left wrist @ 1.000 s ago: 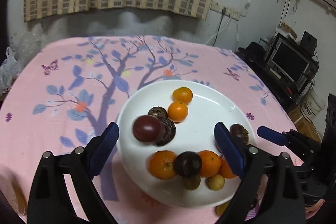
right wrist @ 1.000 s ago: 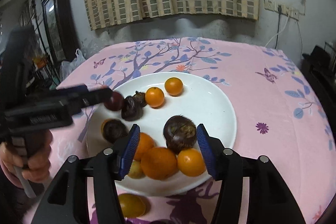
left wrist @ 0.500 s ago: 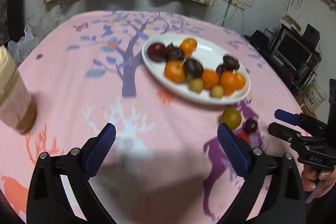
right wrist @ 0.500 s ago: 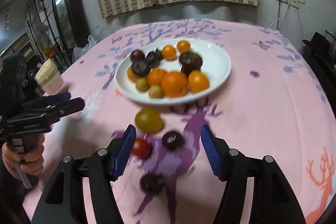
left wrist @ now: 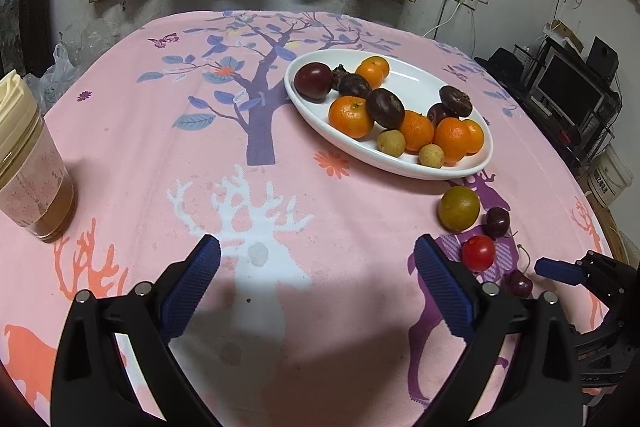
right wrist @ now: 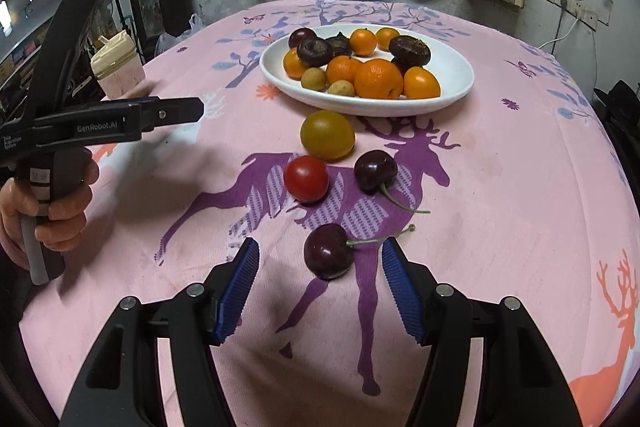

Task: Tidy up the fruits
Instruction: 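Grasp a dark cherry with the right tool by its body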

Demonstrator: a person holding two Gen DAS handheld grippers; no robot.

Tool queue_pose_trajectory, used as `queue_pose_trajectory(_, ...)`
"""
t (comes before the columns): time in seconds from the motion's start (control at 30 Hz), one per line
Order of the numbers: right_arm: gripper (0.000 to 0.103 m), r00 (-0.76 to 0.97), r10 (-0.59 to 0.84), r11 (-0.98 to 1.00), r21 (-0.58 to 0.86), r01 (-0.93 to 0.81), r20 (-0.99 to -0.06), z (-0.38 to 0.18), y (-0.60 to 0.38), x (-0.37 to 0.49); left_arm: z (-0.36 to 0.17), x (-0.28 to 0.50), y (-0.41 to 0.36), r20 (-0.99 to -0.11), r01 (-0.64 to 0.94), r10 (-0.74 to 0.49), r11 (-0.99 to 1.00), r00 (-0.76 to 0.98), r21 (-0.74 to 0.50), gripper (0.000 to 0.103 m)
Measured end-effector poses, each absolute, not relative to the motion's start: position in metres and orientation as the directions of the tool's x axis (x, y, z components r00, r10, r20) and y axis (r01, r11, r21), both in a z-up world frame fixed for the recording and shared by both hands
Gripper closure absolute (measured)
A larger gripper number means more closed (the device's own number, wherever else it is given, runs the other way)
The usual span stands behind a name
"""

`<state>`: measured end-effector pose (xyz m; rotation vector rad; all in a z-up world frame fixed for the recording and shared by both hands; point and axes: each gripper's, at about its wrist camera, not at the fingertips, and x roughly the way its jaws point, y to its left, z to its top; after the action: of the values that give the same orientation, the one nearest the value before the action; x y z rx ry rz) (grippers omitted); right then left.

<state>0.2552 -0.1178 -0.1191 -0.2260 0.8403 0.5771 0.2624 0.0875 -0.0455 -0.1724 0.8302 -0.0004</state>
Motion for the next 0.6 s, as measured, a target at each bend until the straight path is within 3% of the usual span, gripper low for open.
queue_pose_trajectory(0.13, 0.055, 0.488, 0.4, 0.827, 0.076, -0.557, -0.775, -0.126, -0.12, 0.262, -0.045, 0.263, 0.085, -0.738, -0.058, -0.074, 0.987, 0.671, -0.151, 0.007)
queue_pose_trajectory(0.37, 0.06, 0.481, 0.404, 0.839, 0.105, -0.534, -0.778, -0.132, -0.124, 0.267, -0.042, 0.261, 0.081, -0.731, -0.044, -0.082, 0.988, 0.677, -0.151, 0.007)
queue_pose_trajectory(0.47, 0.073, 0.496, 0.386, 0.84, 0.074, -0.537, -0.778, -0.132, -0.121, 0.267, -0.042, 0.261, 0.08, -0.732, -0.043, -0.08, 0.988, 0.676, -0.147, 0.007)
queue_pose_trajectory(0.6, 0.075, 0.524, 0.404, 0.846, 0.089, -0.525, -0.75, -0.124, -0.128, 0.268, -0.042, 0.259, 0.075, -0.73, -0.026, -0.094, 0.988, 0.677, -0.151, 0.007)
